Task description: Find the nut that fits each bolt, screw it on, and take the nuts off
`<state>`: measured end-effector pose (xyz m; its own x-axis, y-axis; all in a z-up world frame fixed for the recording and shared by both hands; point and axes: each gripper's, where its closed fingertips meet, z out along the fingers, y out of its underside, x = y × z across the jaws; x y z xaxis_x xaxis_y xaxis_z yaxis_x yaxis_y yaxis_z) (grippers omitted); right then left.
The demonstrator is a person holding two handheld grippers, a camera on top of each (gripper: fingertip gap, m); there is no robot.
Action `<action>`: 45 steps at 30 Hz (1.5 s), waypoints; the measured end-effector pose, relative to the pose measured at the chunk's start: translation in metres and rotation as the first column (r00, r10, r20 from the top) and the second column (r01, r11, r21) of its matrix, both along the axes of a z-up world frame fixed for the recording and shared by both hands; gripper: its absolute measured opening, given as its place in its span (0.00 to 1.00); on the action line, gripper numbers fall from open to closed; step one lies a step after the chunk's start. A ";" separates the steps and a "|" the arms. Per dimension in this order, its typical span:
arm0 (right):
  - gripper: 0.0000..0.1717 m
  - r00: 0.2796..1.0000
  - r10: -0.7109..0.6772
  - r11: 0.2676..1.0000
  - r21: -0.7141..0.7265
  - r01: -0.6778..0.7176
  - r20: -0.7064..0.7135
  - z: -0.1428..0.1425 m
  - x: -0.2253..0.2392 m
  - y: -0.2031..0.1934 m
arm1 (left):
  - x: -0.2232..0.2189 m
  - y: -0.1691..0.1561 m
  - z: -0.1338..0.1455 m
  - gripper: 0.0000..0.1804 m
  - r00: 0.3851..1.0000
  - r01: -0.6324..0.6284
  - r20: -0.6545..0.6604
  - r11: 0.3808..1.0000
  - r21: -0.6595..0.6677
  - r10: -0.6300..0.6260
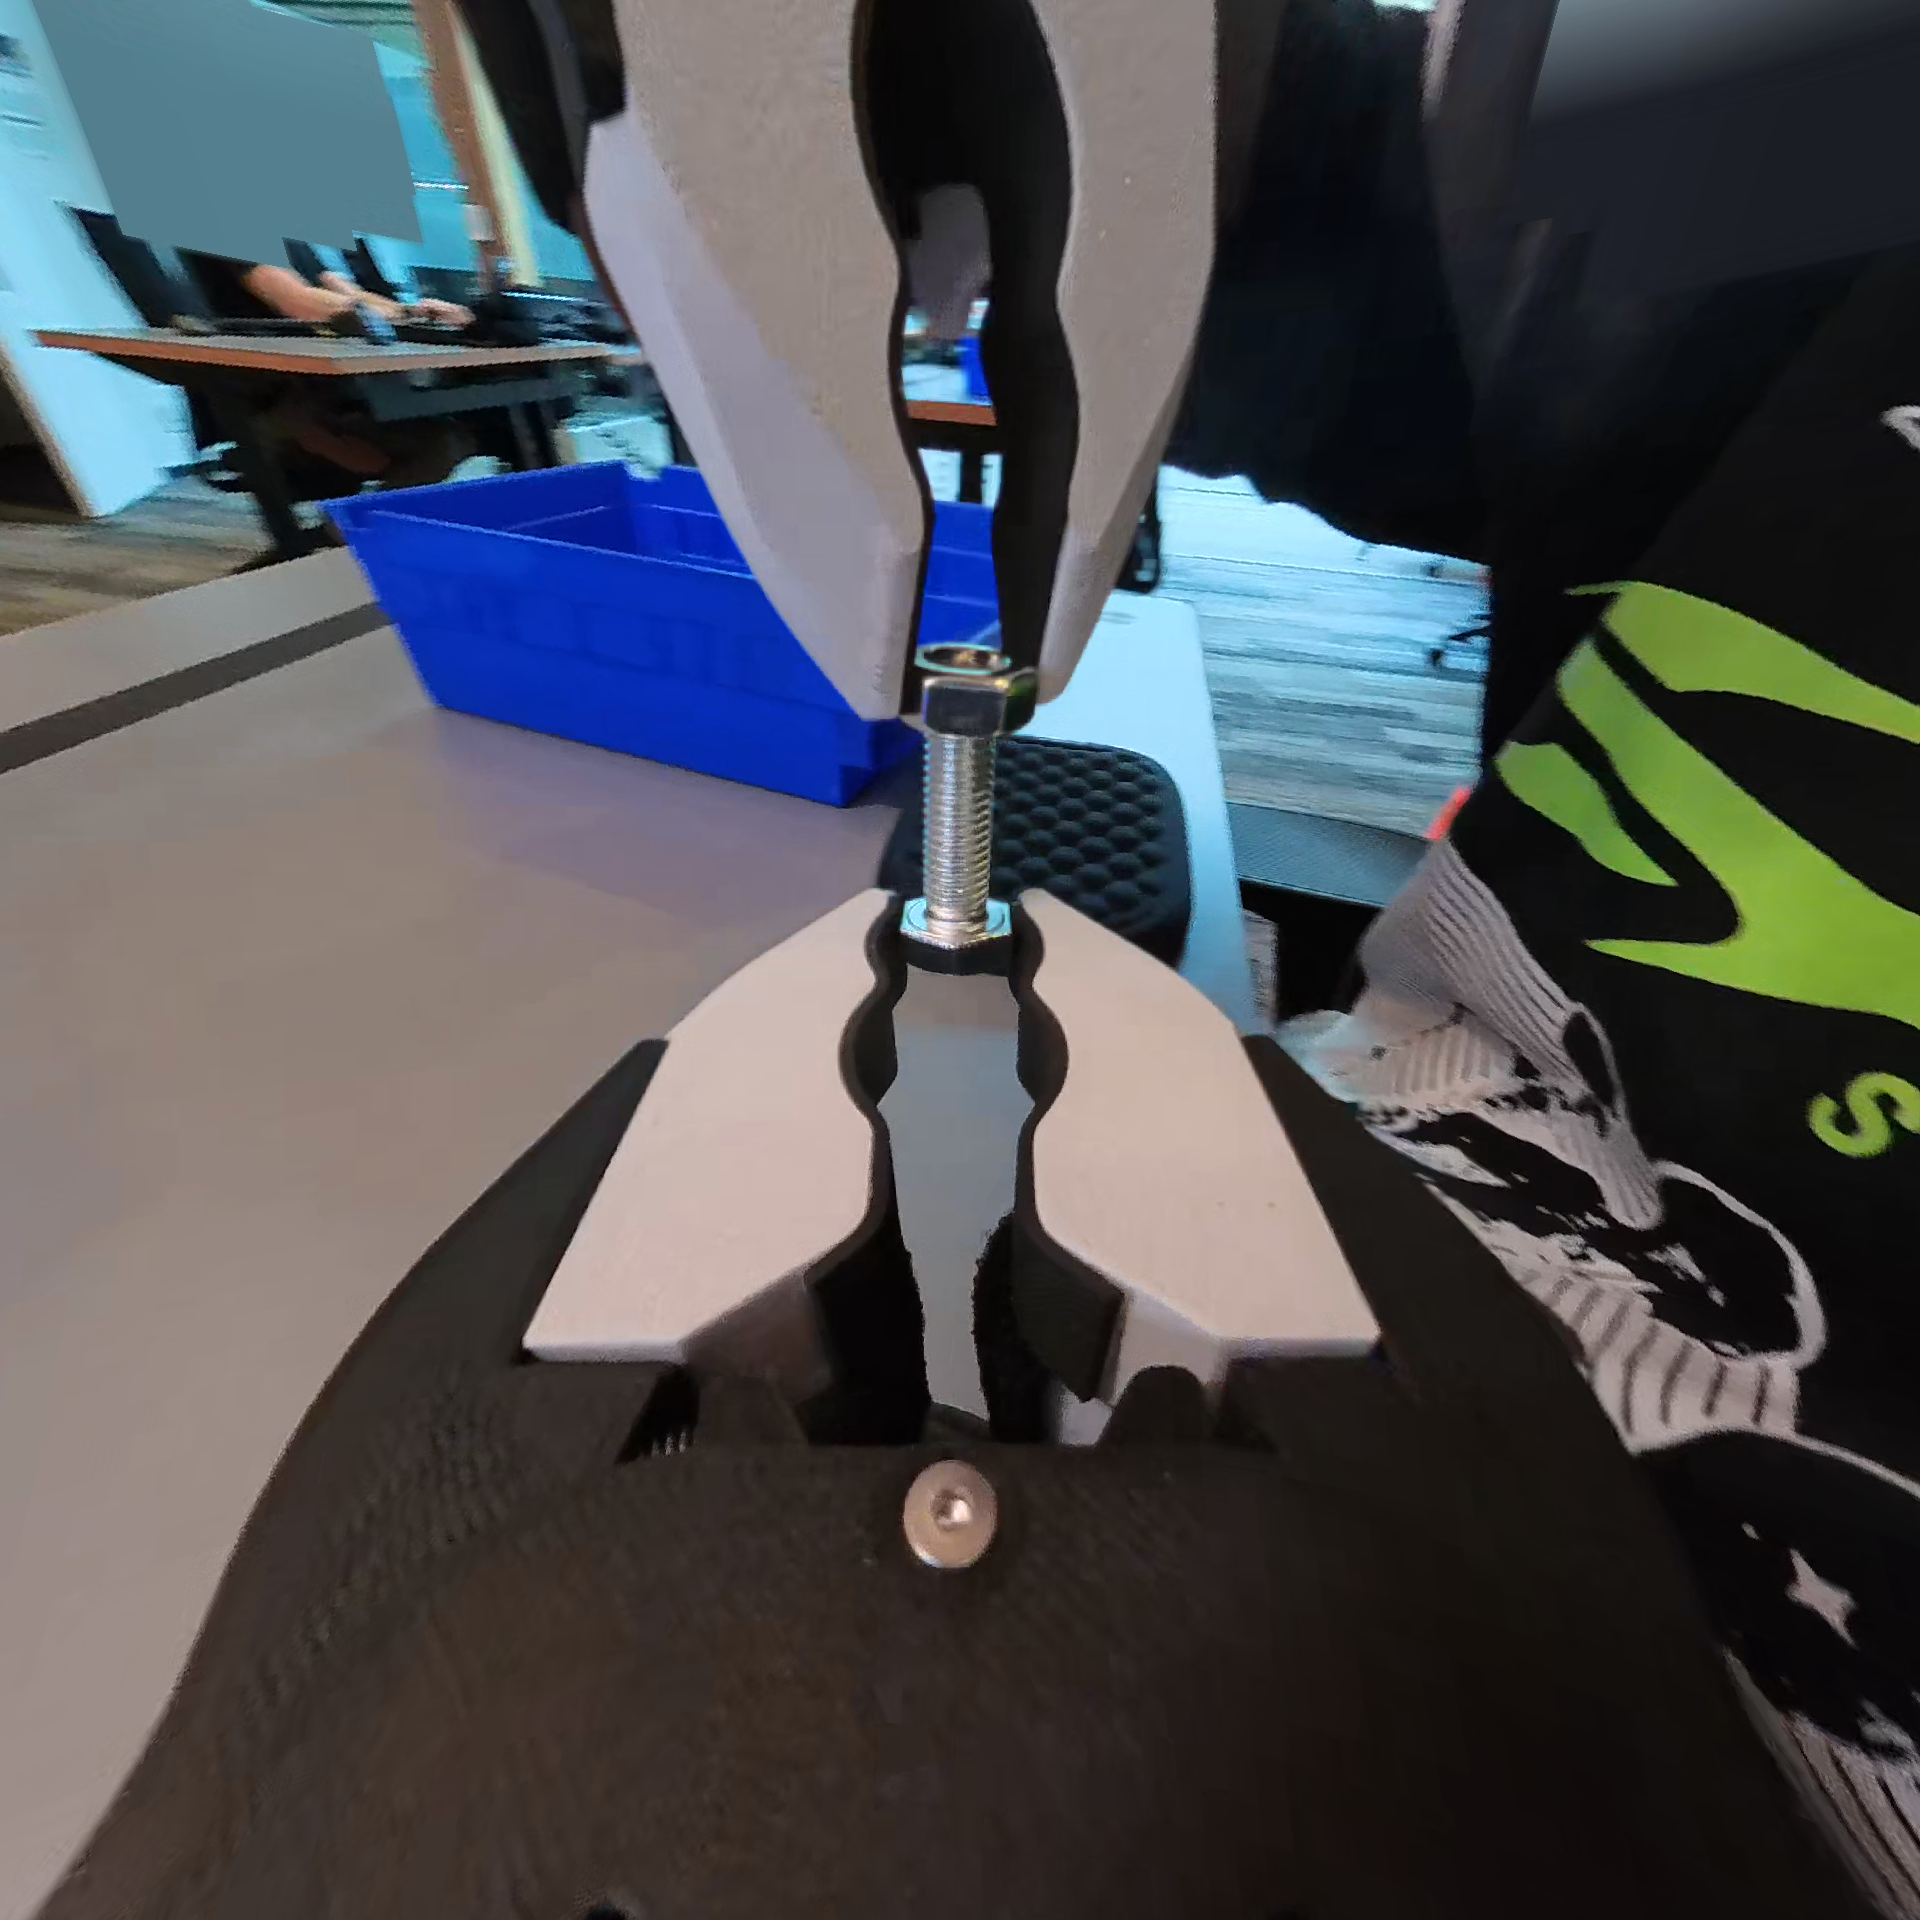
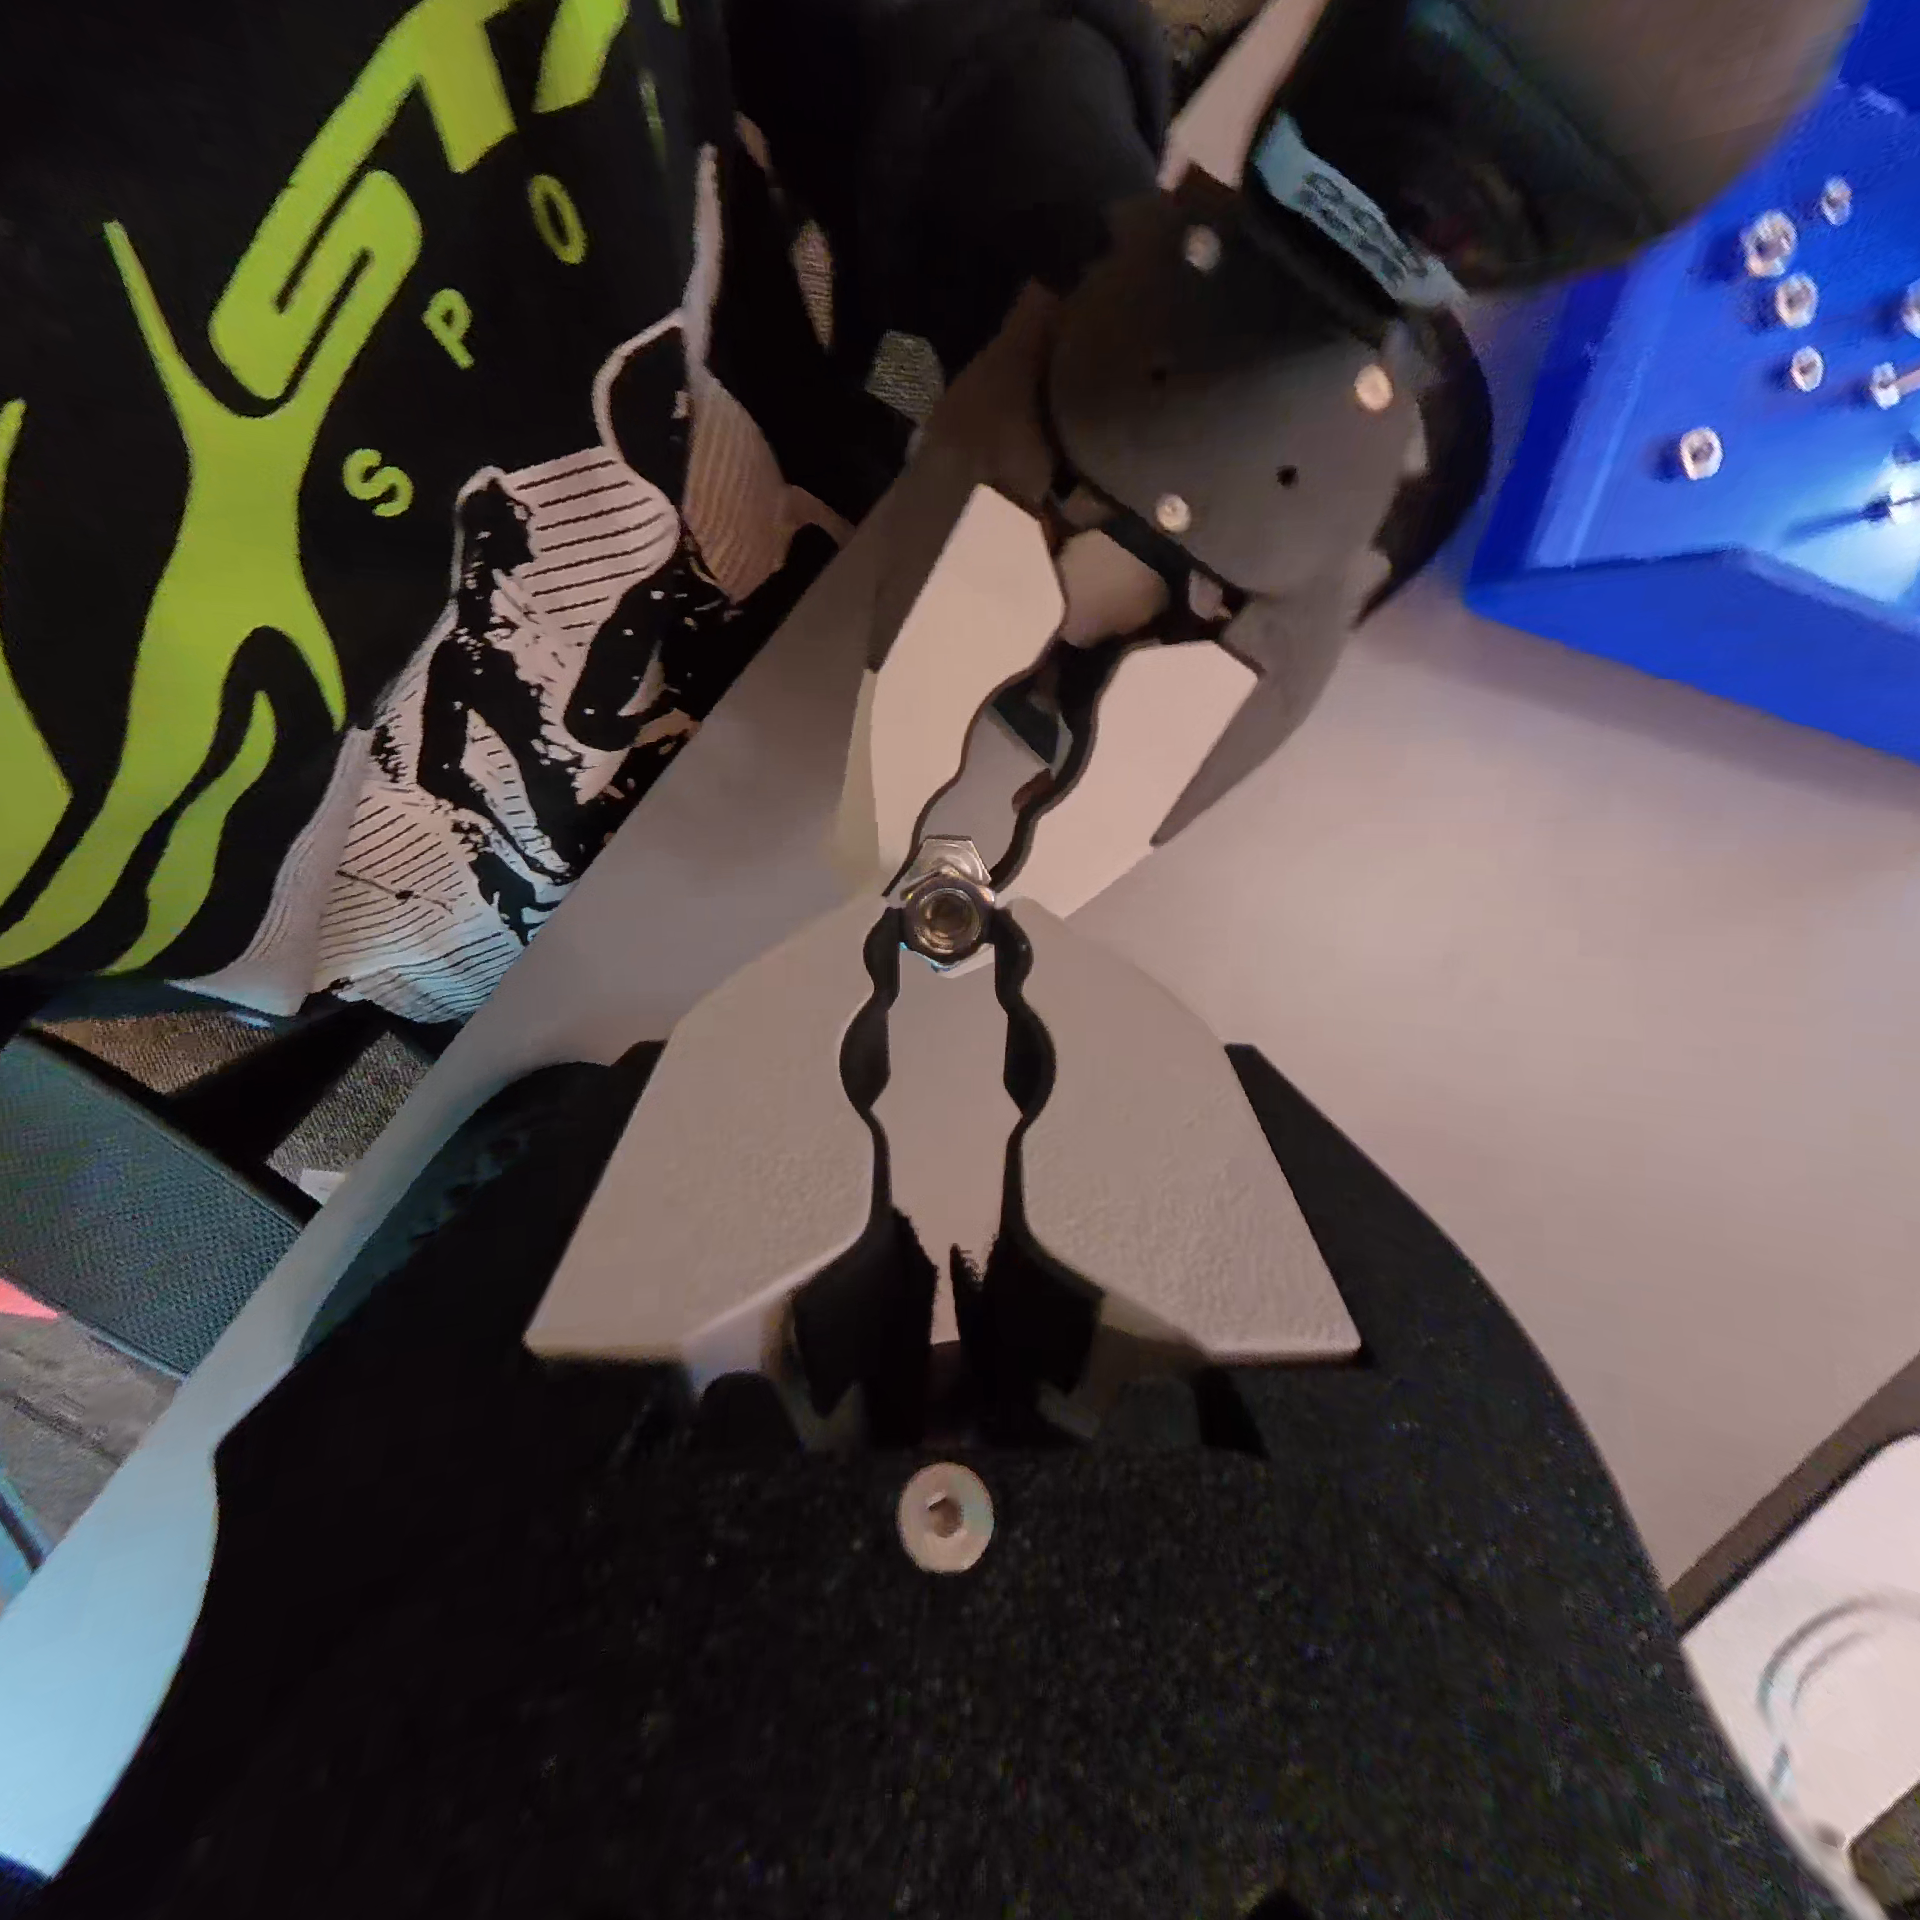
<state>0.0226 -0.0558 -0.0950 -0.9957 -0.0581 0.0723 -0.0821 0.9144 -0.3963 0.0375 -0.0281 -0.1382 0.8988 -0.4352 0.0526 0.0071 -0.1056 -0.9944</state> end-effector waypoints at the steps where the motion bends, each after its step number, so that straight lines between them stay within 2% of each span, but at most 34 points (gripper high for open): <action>1: 0.10 0.999 -0.038 0.999 0.009 0.038 -0.001 0.000 -0.003 0.002 | -0.004 0.002 0.000 0.10 0.999 -0.048 -0.003 0.999 -0.003 0.048; 6: 0.10 0.980 -0.201 0.979 0.038 0.201 0.001 -0.001 -0.014 0.008 | -0.019 0.009 0.000 0.10 0.970 -0.244 -0.021 0.970 -0.010 0.244; 9: 0.10 0.960 -0.278 0.960 0.029 0.278 0.013 0.000 -0.018 0.009 | -0.024 0.009 0.002 0.10 0.955 -0.298 -0.004 0.955 0.001 0.298; 18: 0.10 0.954 -0.300 0.953 0.046 0.300 0.003 0.000 -0.018 0.010 | -0.023 0.009 0.003 0.10 0.961 -0.278 0.014 0.961 0.006 0.277; 24: 0.20 0.949 -0.314 0.949 0.015 0.314 0.009 0.000 -0.017 0.009 | -0.024 0.007 0.006 0.10 0.963 -0.269 0.038 0.963 0.023 0.268; 28: 0.32 0.925 -0.378 0.917 -0.125 0.378 0.018 0.004 -0.019 0.007 | -0.025 0.006 0.008 0.10 0.962 -0.269 0.060 0.963 0.031 0.267; 30: 0.36 0.903 -0.429 0.860 -0.289 0.421 0.040 0.009 -0.021 0.001 | -0.028 0.005 0.010 0.10 0.958 -0.279 0.081 0.959 0.040 0.275; 31: 0.38 0.889 -0.454 0.807 -0.395 0.439 0.061 0.013 -0.022 -0.002 | -0.030 0.004 0.011 0.10 0.956 -0.285 0.093 0.958 0.044 0.280; 33: 0.38 0.854 -0.508 0.653 -0.596 0.467 0.112 0.018 -0.026 -0.005 | -0.032 0.004 0.012 0.10 0.952 -0.291 0.112 0.956 0.047 0.284; 35: 0.39 0.817 -0.554 0.483 -0.737 0.473 0.162 0.020 -0.030 -0.003 | -0.034 0.004 0.012 0.10 0.949 -0.298 0.118 0.954 0.044 0.291; 38: 0.38 0.794 -0.572 0.308 -0.843 0.442 0.208 0.020 -0.030 -0.006 | -0.034 0.005 0.011 0.10 0.948 -0.304 0.111 0.952 0.039 0.298; 41: 0.36 0.785 -0.585 0.245 -0.878 0.412 0.205 0.020 -0.029 -0.009 | -0.036 0.005 0.011 0.10 0.944 -0.316 0.112 0.948 0.038 0.310; 45: 0.34 0.791 -0.571 0.236 -0.880 0.413 0.219 0.019 -0.028 -0.010 | -0.038 0.005 0.011 0.10 0.940 -0.326 0.119 0.945 0.036 0.319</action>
